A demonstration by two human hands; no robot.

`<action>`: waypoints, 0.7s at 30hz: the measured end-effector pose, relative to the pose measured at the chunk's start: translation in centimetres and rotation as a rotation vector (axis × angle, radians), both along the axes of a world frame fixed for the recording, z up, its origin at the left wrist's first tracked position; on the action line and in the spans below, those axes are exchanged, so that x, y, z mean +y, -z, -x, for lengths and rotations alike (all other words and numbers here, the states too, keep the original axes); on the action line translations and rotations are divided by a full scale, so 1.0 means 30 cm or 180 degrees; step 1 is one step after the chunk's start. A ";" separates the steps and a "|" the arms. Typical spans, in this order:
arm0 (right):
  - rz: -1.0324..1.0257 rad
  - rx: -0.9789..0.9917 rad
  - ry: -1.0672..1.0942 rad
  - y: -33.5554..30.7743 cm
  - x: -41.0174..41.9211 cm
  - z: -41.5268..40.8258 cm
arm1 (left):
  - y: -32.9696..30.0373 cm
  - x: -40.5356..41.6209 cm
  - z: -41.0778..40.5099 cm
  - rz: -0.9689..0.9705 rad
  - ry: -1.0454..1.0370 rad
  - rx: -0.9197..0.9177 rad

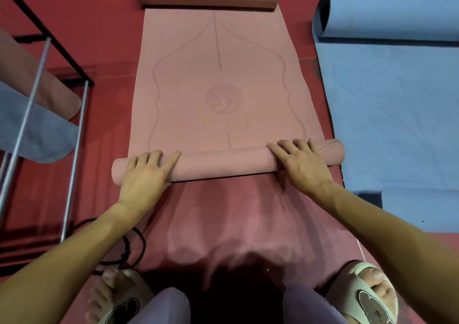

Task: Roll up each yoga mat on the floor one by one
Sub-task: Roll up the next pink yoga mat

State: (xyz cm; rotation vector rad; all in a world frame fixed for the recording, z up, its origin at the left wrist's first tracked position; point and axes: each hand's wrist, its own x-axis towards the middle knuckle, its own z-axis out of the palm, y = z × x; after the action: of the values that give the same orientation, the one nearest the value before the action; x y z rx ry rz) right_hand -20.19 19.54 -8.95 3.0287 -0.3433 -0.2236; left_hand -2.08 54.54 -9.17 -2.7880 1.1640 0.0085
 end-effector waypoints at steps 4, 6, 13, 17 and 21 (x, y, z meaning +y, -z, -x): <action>-0.0078 -0.0033 -0.0041 -0.011 -0.010 -0.020 | -0.024 0.003 -0.021 -0.0100 0.0092 0.0076; -0.0157 -0.0019 -0.0007 -0.007 -0.011 -0.021 | -0.033 0.005 -0.033 -0.0145 0.0067 0.0175; -0.0411 0.0351 0.0135 -0.043 -0.013 -0.029 | -0.083 0.005 -0.043 -0.0272 -0.0002 0.0542; -0.0644 0.0665 0.0119 -0.069 -0.006 -0.007 | -0.115 0.028 -0.038 -0.0478 0.0004 0.0911; -0.0790 0.0912 -0.0026 -0.083 0.023 0.026 | -0.133 0.053 -0.018 -0.0685 0.0089 0.1232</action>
State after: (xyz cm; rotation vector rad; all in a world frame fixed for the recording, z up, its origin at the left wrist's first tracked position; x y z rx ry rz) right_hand -20.97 20.22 -6.47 3.1702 -0.2987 -0.7418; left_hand -1.54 56.13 -5.19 -2.6459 1.1916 0.6559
